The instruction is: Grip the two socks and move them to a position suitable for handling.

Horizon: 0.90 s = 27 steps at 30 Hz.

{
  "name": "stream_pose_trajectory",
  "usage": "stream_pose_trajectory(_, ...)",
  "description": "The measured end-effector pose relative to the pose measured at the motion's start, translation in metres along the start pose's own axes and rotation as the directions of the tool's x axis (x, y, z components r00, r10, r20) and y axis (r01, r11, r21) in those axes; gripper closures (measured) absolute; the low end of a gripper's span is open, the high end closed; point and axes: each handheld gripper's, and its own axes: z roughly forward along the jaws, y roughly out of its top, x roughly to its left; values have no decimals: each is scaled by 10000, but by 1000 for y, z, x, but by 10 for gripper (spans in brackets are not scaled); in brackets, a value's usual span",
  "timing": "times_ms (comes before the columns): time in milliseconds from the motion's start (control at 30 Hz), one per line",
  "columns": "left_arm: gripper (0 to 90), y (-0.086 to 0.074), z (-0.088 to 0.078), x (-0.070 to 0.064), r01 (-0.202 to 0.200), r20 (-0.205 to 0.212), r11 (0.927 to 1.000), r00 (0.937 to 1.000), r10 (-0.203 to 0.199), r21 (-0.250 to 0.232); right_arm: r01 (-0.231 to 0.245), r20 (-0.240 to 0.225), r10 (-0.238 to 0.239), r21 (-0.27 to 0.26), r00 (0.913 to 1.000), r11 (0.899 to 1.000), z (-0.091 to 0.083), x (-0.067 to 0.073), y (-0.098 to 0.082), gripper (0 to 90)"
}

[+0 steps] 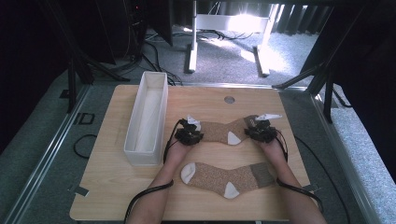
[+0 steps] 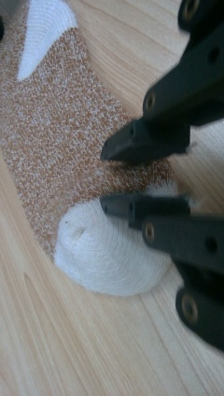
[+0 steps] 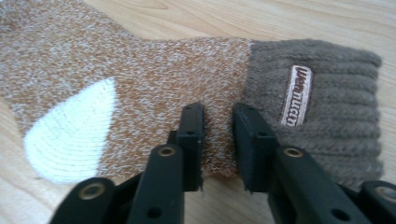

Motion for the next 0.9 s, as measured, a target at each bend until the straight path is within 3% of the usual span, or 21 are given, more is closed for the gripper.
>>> stream_pose_trajectory(67,824,0,-1,-1,-161,39,9999,9999,161,14,-2,-63,2,64,10000,10000,-1,1,0,756)
stream_pose_trajectory(133,849,-1,-2,0,-17,158,10000,9999,19,-88,-26,-163,28,87,9999,10000,-2,2,0,773)
stream_pose_trajectory(367,870,0,-12,-1,-176,136,9995,9997,180,-264,-32,-475,26,-109,9989,9999,-15,8,-3,789)
stream_pose_trajectory(533,871,3,-24,-6,-290,201,9987,9994,298,-418,52,-607,-82,-499,9981,9987,-33,18,-5,790)
stream_pose_trajectory(633,871,4,-33,-8,-125,410,9979,9990,152,-637,198,-693,-250,-746,9973,9970,-46,26,-6,790)
stream_pose_trajectory(900,871,2,-49,-22,-479,627,9963,9967,524,-717,254,-686,-335,-1161,9971,9929,-71,33,-13,790)
